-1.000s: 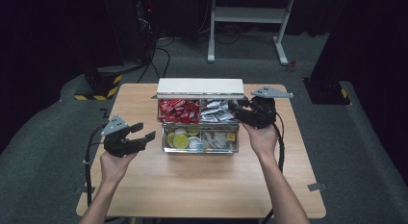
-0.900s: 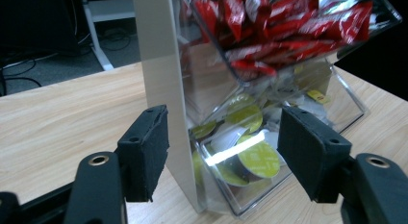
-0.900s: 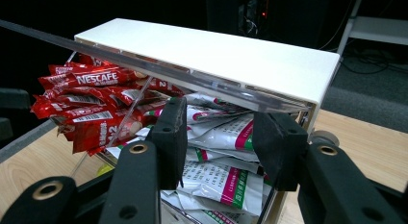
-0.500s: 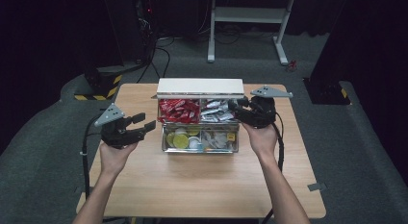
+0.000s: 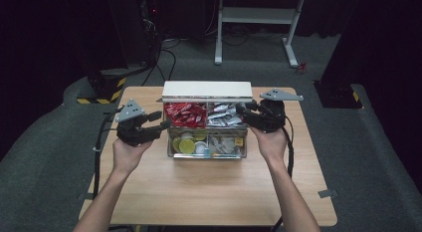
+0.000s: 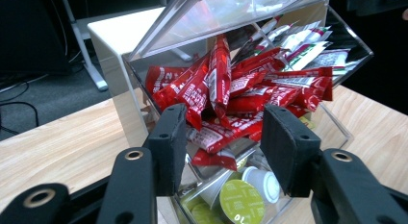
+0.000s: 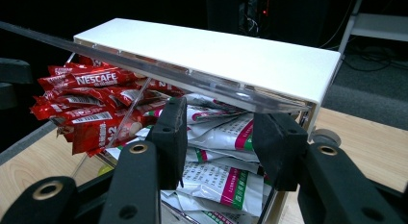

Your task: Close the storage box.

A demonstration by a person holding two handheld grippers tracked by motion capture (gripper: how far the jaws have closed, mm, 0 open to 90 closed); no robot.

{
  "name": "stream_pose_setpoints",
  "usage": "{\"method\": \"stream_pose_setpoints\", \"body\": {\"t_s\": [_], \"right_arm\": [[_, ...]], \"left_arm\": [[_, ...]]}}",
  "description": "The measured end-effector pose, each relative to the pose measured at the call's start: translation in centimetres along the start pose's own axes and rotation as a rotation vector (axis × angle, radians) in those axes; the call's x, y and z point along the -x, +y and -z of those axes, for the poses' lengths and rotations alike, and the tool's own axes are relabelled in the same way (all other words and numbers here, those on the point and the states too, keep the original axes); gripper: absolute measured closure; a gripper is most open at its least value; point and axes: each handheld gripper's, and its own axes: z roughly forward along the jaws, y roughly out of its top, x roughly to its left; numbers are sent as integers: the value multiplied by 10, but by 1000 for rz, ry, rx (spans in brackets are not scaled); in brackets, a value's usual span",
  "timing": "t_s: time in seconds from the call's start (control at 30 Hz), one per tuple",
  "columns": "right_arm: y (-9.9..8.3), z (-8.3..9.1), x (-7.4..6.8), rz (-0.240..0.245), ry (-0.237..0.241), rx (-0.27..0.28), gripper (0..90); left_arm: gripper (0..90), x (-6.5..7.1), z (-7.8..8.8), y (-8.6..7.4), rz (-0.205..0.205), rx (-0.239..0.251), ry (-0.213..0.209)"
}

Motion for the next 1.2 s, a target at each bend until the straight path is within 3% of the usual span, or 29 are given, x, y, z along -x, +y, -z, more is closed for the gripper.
{"method": "stream_pose_setpoints", "body": {"t_s": [0.33,0.8,1.2], "right_arm": [[1,0,0,-7,3,0,565],[0,0,1,-9,4,2,566],[0,-1,1,-11,1,2,566]], "left_arm": [[594,7,-11,8,-32,-2,22],[724,9,-33,13,-41,-68,25],[830,11,-30,14,-59,-55,41]]}}
